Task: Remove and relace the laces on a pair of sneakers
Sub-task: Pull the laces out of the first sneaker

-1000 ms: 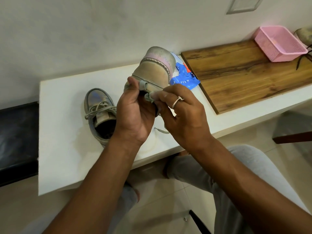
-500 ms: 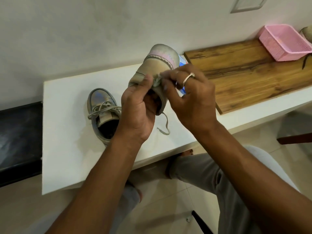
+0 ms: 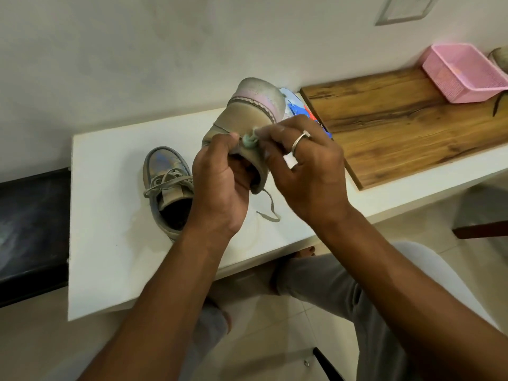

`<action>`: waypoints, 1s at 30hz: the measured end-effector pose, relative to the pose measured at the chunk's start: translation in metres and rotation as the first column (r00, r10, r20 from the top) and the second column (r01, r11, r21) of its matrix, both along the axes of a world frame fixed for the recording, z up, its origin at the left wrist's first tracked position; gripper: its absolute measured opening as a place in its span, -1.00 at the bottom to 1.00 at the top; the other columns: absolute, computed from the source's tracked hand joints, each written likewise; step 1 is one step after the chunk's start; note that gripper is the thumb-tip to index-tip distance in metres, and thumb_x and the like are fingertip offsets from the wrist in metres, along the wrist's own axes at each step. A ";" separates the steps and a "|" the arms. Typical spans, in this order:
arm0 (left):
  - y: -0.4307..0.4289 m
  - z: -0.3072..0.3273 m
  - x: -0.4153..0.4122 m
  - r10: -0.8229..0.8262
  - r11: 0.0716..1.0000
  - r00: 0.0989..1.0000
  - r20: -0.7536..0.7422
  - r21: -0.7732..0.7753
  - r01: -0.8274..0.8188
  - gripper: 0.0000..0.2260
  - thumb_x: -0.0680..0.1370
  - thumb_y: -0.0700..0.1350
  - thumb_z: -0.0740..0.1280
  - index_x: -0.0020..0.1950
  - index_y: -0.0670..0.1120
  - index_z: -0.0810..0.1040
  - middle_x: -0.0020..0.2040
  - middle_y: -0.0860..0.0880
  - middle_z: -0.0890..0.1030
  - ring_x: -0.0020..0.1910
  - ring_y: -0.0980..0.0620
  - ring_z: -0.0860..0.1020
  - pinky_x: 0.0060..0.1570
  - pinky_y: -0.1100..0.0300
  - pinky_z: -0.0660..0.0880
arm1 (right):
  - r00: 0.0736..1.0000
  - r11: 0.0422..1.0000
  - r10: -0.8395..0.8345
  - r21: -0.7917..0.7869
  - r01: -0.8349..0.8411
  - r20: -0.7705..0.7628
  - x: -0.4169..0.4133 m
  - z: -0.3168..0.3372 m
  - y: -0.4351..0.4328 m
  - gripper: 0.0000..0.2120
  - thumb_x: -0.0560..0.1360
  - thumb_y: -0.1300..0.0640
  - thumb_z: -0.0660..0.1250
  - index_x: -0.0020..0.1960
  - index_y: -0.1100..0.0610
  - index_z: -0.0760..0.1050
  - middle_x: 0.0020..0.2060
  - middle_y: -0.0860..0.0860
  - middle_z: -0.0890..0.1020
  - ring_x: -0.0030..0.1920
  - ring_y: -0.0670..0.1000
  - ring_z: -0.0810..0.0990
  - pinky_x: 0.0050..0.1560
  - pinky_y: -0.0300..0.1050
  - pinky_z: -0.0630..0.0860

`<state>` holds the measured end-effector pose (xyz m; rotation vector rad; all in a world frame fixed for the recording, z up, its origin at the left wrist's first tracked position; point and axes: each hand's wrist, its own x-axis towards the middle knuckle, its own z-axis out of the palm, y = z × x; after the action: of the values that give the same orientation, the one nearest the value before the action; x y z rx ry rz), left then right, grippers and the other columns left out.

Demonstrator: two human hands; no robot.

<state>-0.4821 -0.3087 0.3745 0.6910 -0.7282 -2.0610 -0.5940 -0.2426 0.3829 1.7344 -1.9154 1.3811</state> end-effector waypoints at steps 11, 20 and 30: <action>0.008 0.010 -0.007 0.098 0.995 0.991 0.090 0.004 -0.099 -0.64 0.51 -0.13 0.32 0.28 -0.22 0.50 0.03 -0.14 0.64 0.01 -0.07 0.62 0.02 0.06 0.54 | 0.988 0.997 -0.070 -0.010 0.072 0.139 -0.014 0.025 -0.004 -0.90 0.54 0.23 0.40 0.03 0.20 0.66 -0.15 0.01 0.64 -0.20 -0.20 0.55 -0.17 -0.35 0.47; 0.005 0.010 -0.005 0.126 0.991 0.977 0.170 -0.064 -0.117 -0.66 0.55 -0.18 0.38 0.32 -0.15 0.50 0.14 -0.12 0.66 0.10 -0.05 0.65 0.08 0.04 0.58 | 0.998 0.998 -0.049 0.047 0.047 0.039 -0.008 0.035 -0.018 -0.87 0.53 0.26 0.36 0.02 0.22 0.67 -0.13 0.03 0.60 -0.23 -0.26 0.47 -0.14 -0.46 0.38; 0.002 0.008 -0.006 0.145 0.988 0.970 0.193 -0.088 -0.131 -0.63 0.54 -0.19 0.40 0.34 -0.15 0.49 0.16 -0.10 0.65 0.12 -0.06 0.64 0.19 -0.04 0.54 | 0.996 0.996 -0.026 0.078 0.033 -0.083 -0.010 0.041 -0.030 -0.83 0.53 0.21 0.30 -0.01 0.23 0.65 -0.14 0.11 0.60 -0.19 0.09 0.59 -0.21 0.07 0.55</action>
<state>-0.4879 -0.3065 0.3829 0.8887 -0.8405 -1.8465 -0.6037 -0.2731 0.4238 1.7617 -1.9683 1.2206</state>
